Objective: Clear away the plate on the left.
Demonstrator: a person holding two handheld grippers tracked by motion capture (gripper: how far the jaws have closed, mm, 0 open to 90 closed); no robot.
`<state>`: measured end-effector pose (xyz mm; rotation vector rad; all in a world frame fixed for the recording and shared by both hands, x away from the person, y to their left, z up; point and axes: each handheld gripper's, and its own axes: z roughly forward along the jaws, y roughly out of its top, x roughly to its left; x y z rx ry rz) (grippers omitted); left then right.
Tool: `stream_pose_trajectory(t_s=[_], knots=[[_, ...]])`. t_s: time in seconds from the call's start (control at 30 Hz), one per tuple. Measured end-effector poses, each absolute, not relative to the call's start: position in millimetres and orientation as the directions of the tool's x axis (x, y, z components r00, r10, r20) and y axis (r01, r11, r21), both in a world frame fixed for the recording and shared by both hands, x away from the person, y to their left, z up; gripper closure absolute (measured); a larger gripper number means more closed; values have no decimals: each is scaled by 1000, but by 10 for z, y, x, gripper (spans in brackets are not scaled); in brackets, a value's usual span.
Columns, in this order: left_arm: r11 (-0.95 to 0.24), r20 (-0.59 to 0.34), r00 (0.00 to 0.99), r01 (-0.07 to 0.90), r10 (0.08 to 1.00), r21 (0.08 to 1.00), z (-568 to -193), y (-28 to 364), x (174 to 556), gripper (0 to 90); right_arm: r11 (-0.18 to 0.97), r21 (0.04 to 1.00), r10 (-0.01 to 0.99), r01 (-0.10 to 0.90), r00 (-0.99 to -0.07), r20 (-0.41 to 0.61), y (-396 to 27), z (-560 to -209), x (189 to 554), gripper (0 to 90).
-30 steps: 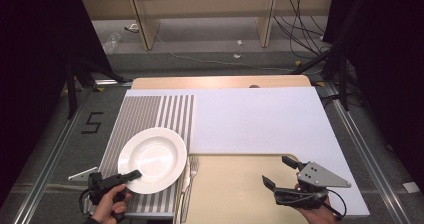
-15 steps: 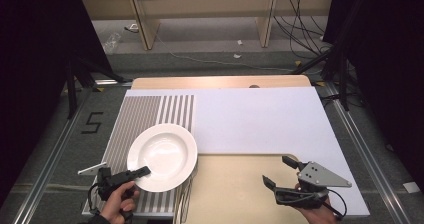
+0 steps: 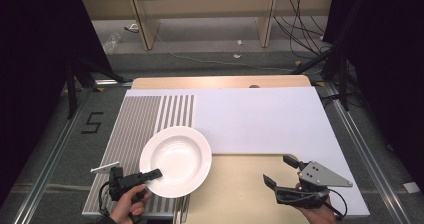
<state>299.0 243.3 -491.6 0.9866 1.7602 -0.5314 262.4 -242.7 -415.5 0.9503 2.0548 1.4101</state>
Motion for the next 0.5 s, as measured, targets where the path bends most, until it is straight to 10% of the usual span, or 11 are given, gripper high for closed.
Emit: stream_pose_trajectory(t_s=[0.5], knots=[[500, -907, -121, 859, 404, 108, -4900, 2160, 3016, 810, 227, 934, 763, 276, -647, 6, -2441, -4144, 2624, 171]])
